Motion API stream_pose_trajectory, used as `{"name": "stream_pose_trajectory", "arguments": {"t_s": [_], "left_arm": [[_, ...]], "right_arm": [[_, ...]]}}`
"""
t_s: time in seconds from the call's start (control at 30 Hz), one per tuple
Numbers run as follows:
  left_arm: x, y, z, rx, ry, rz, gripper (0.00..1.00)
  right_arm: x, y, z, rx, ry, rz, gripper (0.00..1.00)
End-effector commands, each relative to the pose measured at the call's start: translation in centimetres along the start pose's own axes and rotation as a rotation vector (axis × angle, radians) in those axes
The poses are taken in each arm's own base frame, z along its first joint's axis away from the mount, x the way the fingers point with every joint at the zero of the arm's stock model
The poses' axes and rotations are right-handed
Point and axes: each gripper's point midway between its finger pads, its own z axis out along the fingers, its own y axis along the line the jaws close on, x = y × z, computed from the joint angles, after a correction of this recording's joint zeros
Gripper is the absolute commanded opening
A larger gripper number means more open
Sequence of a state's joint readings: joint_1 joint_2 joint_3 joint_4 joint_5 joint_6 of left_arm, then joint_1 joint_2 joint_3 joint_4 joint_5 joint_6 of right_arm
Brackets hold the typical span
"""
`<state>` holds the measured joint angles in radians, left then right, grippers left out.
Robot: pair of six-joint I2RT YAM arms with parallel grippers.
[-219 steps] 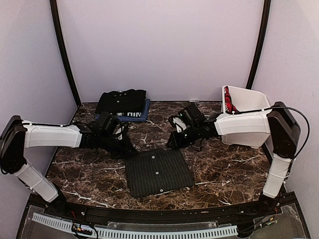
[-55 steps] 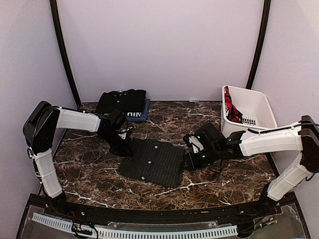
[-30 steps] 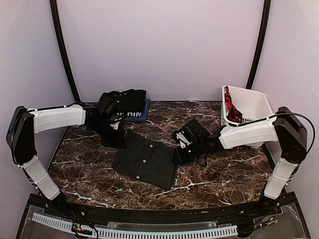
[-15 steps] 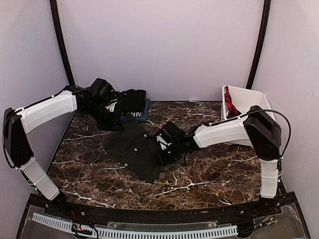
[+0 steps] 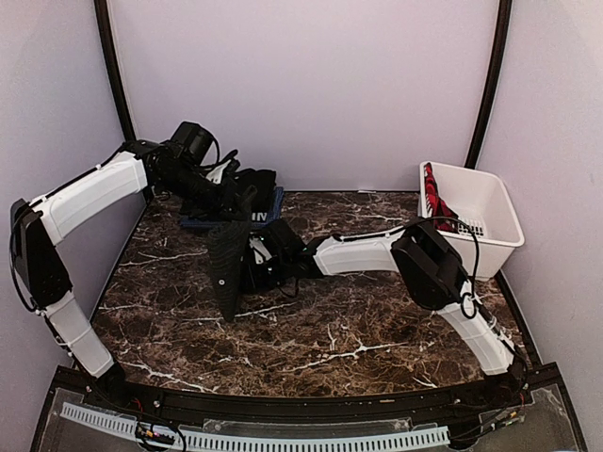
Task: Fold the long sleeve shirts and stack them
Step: Turn over the square folded shirt at the center of the board.
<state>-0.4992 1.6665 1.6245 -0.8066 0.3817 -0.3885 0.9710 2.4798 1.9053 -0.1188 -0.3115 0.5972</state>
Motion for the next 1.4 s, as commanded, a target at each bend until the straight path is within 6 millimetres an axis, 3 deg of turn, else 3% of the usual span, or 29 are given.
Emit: {"name": "stream_pose_trajectory", "arguments": {"t_s": [0.0,0.13,0.23,0.47,0.87,1.03,1.2,1.37], "left_arm": [[-0.9,-1.6,0.7,0.103,-0.023,-0.037,0.00],[-2.6,-3.0,1.5,0.184,-0.068,-0.048,0.00],[-3.1,-3.3,2.4,0.208,-0.063,-0.060,0.00],[-0.8,-2.8,5.2,0.226,0.006,-0.076,0.00],[1.9,-1.7,5.0,0.222,0.010,-0.053,0.00],[2.0,-1.8,5.2,0.238,0.001,-0.055,0.00],[2.2,-2.1,6.1,0.243,-0.003,-0.080,0.00],[4.2,-5.0,9.0,0.231,0.022,-0.078,0.03]], "right_arm": [[-2.2,2.9,1.2,-0.249,-0.026,0.095,0.25],[-2.3,4.8,1.6,-0.369,-0.017,0.148,0.25],[-1.7,5.2,1.3,-0.382,-0.014,0.165,0.25],[-1.2,4.3,-0.2,-0.419,-0.014,0.198,0.36],[-1.7,0.5,-3.9,-0.258,-0.096,0.210,0.34],[-1.4,-0.7,-7.1,-0.144,-0.133,0.195,0.37],[0.5,-2.9,-11.5,0.018,-0.147,0.162,0.42],[3.1,-6.3,-17.7,0.207,-0.207,0.183,0.47]]}}
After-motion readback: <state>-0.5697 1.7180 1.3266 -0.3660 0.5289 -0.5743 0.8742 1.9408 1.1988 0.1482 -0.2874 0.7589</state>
